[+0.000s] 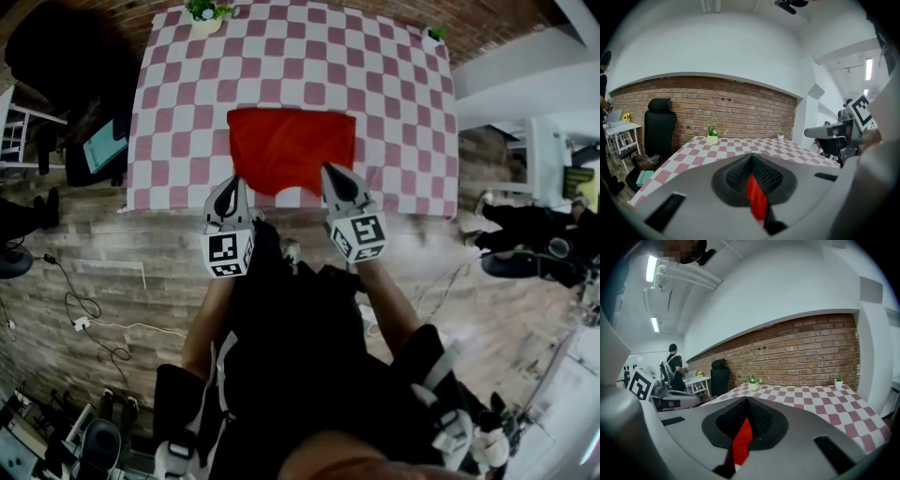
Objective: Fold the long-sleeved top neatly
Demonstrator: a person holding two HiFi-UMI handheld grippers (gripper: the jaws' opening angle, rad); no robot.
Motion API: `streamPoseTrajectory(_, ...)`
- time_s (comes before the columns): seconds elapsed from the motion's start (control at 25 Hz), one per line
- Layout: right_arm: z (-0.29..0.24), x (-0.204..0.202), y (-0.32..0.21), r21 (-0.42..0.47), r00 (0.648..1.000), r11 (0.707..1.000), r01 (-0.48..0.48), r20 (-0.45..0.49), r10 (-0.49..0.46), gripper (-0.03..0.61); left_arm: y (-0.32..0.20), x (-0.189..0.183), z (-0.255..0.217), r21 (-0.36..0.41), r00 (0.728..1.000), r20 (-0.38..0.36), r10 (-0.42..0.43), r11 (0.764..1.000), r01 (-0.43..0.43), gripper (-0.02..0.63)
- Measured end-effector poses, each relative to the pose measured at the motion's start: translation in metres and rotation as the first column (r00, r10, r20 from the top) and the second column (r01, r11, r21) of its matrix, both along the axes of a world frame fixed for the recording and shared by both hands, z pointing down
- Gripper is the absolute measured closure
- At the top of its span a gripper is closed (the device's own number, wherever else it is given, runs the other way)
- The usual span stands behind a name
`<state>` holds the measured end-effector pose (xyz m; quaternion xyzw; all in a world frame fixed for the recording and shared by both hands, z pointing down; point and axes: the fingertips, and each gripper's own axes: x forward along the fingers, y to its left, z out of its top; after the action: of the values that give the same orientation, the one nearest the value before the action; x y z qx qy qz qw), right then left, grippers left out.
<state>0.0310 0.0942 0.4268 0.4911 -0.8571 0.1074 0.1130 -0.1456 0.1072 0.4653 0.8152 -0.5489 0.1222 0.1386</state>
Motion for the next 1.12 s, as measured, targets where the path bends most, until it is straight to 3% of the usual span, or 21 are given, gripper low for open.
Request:
streamPoseTrajectory(0.48, -0.011, -0.063, -0.078, -0.007, 0.996, 0.998, 0.061, -0.069, -0.061, 0.569, -0.052, -0.037, 0.010, -0.066, 1.000, -0.020, 0.017, 0.998, -0.018, 0.607)
streamPoseTrajectory(0.76, 0.002, -0.096, -0.106, -0.023, 0.980, 0.987, 0.157, -0.118, -0.158, 0.560, -0.059, -0.043, 0.028, -0.121, 0.999, -0.039, 0.032, 0.992, -0.036, 0.601)
streamPoseTrajectory(0.88, 0.014, -0.109, -0.118, -0.048, 0.969, 0.977, 0.209, -0.128, -0.214, 0.495, -0.066, -0.041, 0.043, -0.159, 0.998, -0.033, 0.049, 0.986, -0.053, 0.461)
streamPoseTrajectory(1.12, 0.038, -0.136, -0.137, -0.166, 0.915, 0.920, 0.355, -0.143, -0.378, 0.451, -0.073, -0.044, 0.063, -0.237, 1.000, -0.030, -0.009, 0.971, 0.002, 0.438)
